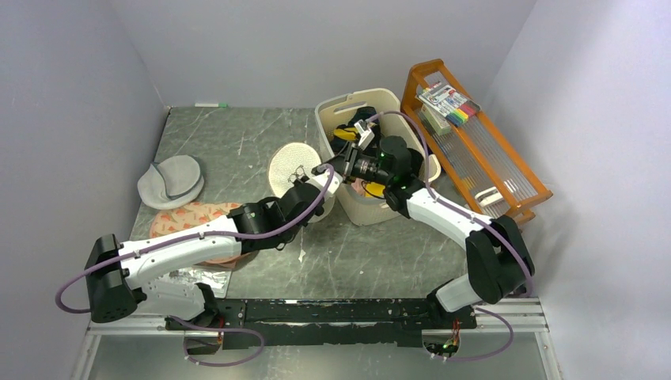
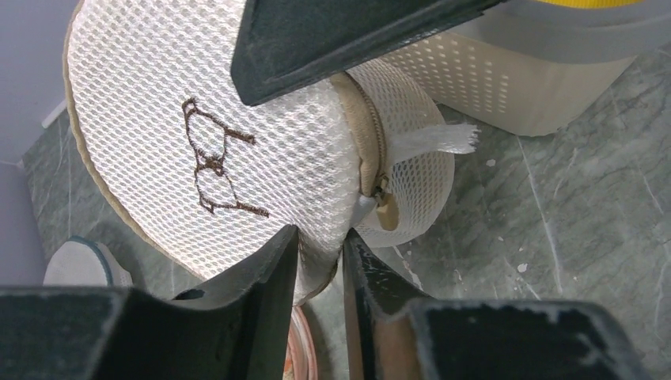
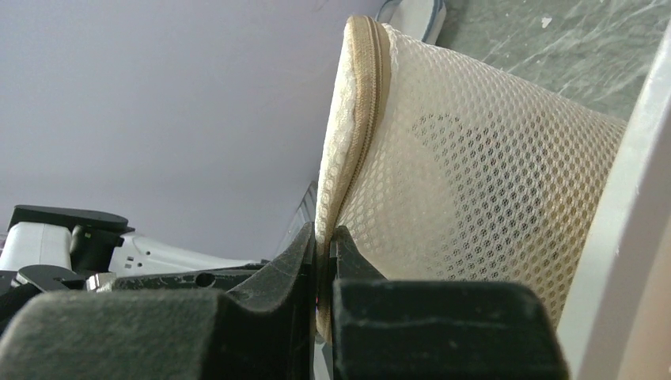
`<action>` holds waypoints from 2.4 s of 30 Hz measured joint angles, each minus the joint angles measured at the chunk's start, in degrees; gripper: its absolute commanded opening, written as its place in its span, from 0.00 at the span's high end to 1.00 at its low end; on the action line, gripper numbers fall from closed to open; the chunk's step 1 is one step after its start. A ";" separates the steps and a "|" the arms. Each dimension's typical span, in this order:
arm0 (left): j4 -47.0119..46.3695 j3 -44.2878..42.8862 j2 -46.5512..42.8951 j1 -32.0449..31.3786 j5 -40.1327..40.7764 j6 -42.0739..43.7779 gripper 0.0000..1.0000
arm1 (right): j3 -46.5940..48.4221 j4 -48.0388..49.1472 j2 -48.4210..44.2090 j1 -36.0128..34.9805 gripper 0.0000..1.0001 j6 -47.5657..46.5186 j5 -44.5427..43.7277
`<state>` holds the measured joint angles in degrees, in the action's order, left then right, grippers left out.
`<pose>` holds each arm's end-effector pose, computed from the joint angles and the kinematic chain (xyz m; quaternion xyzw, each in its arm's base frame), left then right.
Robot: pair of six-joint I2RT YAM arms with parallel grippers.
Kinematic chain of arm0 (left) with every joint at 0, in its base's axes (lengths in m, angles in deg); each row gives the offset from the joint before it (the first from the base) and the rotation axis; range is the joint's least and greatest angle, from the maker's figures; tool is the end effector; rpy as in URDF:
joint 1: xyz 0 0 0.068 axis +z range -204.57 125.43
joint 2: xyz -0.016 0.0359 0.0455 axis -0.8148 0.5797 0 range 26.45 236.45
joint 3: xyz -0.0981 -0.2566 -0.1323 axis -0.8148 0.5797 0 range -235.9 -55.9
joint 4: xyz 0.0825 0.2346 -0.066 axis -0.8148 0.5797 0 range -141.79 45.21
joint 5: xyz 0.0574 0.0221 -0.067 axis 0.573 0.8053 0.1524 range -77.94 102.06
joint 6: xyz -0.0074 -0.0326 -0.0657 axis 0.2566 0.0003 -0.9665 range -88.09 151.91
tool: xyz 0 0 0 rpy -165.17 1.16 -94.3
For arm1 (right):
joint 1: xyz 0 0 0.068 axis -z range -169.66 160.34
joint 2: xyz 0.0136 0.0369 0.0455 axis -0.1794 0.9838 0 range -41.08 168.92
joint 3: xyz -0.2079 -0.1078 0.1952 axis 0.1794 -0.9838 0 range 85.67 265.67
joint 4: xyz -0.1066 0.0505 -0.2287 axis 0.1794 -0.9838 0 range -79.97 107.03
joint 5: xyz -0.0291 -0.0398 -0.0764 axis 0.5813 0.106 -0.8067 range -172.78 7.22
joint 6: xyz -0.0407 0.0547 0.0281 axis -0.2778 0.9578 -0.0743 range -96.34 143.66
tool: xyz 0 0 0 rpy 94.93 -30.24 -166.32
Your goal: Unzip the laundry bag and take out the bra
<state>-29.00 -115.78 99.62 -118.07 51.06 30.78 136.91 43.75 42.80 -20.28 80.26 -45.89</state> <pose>0.1597 -0.2337 0.3291 0.3056 0.7971 0.0229 0.5203 0.2790 0.2080 0.3169 -0.0480 0.7341 0.6083 0.2980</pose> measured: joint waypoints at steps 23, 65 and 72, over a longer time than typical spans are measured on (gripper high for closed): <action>4.04 1.55 -9.77 5.97 -11.02 -3.21 0.93 | 12.15 -19.80 -0.57 -0.46 0.29 -22.51 -4.68; 1.42 3.58 -6.58 29.70 -41.24 -8.79 0.93 | -9.44 17.66 1.38 -29.66 0.55 -100.76 -38.05; 1.42 3.63 -6.97 29.99 -42.32 -8.81 0.93 | -8.48 19.32 4.04 -29.77 0.60 -102.71 -40.15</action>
<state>-27.58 -112.15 92.64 -88.09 8.75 21.97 128.43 63.08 46.84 -50.04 -22.44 -86.05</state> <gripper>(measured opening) 0.096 0.415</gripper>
